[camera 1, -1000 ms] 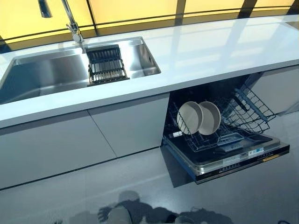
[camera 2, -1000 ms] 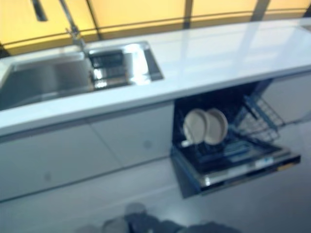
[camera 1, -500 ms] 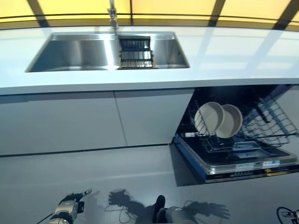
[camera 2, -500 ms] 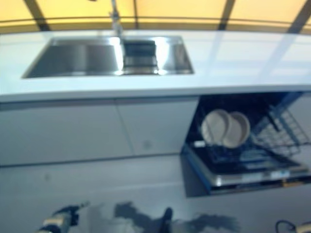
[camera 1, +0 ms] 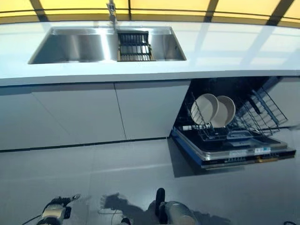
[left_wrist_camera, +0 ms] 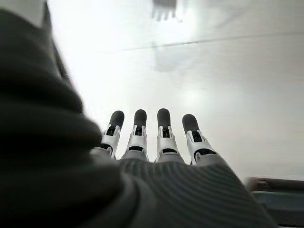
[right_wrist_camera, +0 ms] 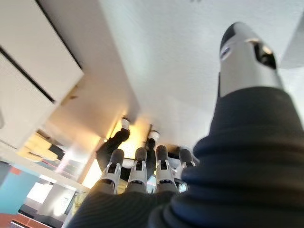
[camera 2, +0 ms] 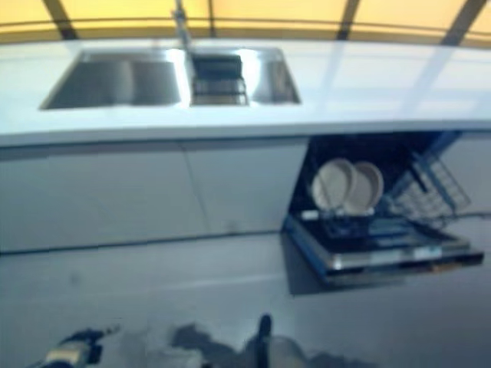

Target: Take plates into dishwasher

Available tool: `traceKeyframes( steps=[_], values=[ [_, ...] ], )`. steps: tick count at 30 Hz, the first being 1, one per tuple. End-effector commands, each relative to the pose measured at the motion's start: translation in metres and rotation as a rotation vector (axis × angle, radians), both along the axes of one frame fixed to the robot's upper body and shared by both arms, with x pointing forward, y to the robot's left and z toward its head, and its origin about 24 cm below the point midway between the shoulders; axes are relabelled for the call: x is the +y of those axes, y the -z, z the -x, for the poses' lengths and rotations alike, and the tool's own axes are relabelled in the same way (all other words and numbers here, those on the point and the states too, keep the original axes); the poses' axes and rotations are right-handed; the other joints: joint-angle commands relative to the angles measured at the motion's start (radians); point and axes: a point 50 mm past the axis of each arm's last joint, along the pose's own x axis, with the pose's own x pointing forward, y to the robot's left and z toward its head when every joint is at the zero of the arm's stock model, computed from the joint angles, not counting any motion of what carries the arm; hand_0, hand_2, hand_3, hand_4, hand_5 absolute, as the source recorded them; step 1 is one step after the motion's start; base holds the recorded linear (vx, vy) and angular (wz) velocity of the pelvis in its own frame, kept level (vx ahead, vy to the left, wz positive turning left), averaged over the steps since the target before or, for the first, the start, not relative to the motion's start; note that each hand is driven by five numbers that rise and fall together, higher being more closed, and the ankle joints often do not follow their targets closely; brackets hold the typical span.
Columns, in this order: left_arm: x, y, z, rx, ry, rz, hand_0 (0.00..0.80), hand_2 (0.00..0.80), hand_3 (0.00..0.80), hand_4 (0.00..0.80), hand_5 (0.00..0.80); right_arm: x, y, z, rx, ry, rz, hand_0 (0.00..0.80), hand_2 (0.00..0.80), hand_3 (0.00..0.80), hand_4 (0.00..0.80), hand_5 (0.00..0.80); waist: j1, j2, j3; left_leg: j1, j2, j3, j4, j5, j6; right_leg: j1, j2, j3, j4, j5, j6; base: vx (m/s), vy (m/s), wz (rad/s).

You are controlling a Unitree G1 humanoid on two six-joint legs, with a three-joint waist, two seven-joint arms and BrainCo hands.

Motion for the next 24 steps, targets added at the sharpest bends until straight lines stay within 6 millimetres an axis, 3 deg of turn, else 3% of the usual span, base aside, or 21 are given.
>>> traceKeyframes(
  steps=[1, 2, 3, 4, 8, 9, 13, 18, 24],
  values=[
    [0.02, -0.004, 0.031, 0.08, -0.062, -0.052, 0.0, 0.0, 0.0, 0.0, 0.0, 0.013, 0.015, -0.001, -0.048, -0.011, 0.014, 0.0, 0.0, 0.0, 0.0, 0.0, 0.061, -0.065, -0.067, -0.061, -0.052, -0.035, 0.127, -0.102, 0.06, 0.11, -0.161, 0.031, -0.208, 0.223, 0.043, -0.084, -0.329, -0.55],
    [0.021, -0.005, 0.031, 0.08, -0.063, -0.053, 0.0, 0.0, 0.0, 0.0, 0.0, 0.013, 0.016, -0.001, -0.049, -0.011, 0.015, 0.0, 0.0, 0.0, 0.0, 0.0, 0.062, -0.064, -0.066, -0.064, -0.05, -0.034, 0.137, -0.111, 0.06, 0.108, -0.16, 0.034, -0.204, 0.221, 0.045, -0.164, -0.444, -0.66],
    [0.018, -0.003, 0.029, 0.054, -0.08, -0.057, 0.0, 0.0, 0.0, 0.0, 0.0, 0.02, 0.02, -0.015, -0.083, -0.044, 0.021, 0.0, 0.0, 0.0, 0.0, 0.0, 0.084, -0.07, -0.059, -0.085, 0.0, -0.006, 0.199, -0.127, 0.048, 0.134, -0.162, -0.025, -0.218, 0.15, 0.038, -0.198, -0.37, -0.6],
    [0.015, -0.003, 0.023, 0.027, -0.088, -0.055, 0.0, 0.0, 0.0, 0.0, 0.0, 0.025, 0.024, -0.02, -0.103, -0.057, 0.023, 0.0, 0.0, 0.0, 0.0, 0.0, 0.093, -0.075, -0.058, -0.099, 0.019, 0.01, 0.226, -0.135, 0.043, 0.14, -0.153, -0.054, -0.219, 0.109, 0.04, -0.215, -0.435, -0.51],
    [0.004, -0.002, 0.007, -0.03, -0.058, -0.024, 0.0, 0.0, 0.0, 0.0, 0.0, 0.038, 0.035, -0.023, -0.191, 0.003, -0.021, 0.0, 0.0, 0.0, 0.0, 0.0, 0.094, -0.067, -0.055, -0.095, 0.044, -0.003, 0.198, -0.104, 0.024, 0.146, -0.108, -0.051, -0.19, 0.041, 0.038, -0.141, -0.237, -0.21],
    [-0.002, -0.001, -0.003, -0.054, -0.015, -0.005, 0.0, 0.0, 0.0, 0.0, 0.0, 0.043, 0.039, -0.024, -0.272, 0.082, -0.065, 0.0, 0.0, 0.0, 0.0, 0.0, 0.094, -0.066, -0.054, -0.093, 0.045, 0.012, 0.15, -0.047, 0.016, 0.152, -0.103, -0.076, -0.197, 0.04, 0.029, -0.213, -0.214, 0.37],
    [-0.016, 0.003, -0.014, -0.091, 0.012, 0.02, 0.0, 0.0, 0.0, 0.0, 0.0, 0.055, 0.049, -0.027, -0.43, 0.243, -0.168, 0.0, 0.0, 0.0, 0.0, 0.0, 0.09, -0.046, -0.06, -0.075, 0.03, -0.007, 0.076, -0.002, 0.0, 0.157, -0.094, -0.099, -0.184, 0.004, 0.029, -0.125, -0.1, 0.19],
    [-0.021, 0.006, -0.012, -0.098, 0.013, 0.031, 0.0, 0.0, 0.0, 0.0, 0.0, 0.077, 0.06, -0.047, -0.674, 0.47, -0.287, 0.0, 0.0, 0.0, 0.0, 0.0, 0.088, -0.009, -0.051, -0.065, 0.004, -0.037, 0.059, 0.001, 0.006, 0.124, -0.1, -0.106, -0.101, -0.047, 0.016, -0.082, -0.033, 0.1],
    [-0.032, 0.016, 0.001, -0.105, -0.038, 0.065, 0.0, 0.0, 0.0, 0.0, 0.0, 0.097, 0.068, -0.069, -0.957, 0.695, -0.382, 0.0, 0.0, 0.0, 0.0, 0.0, 0.086, 0.043, -0.029, -0.083, -0.024, -0.05, 0.084, -0.016, 0.016, 0.055, -0.153, -0.101, 0.03, -0.077, 0.011, -0.063, 0.045, 0.04]
  ],
)
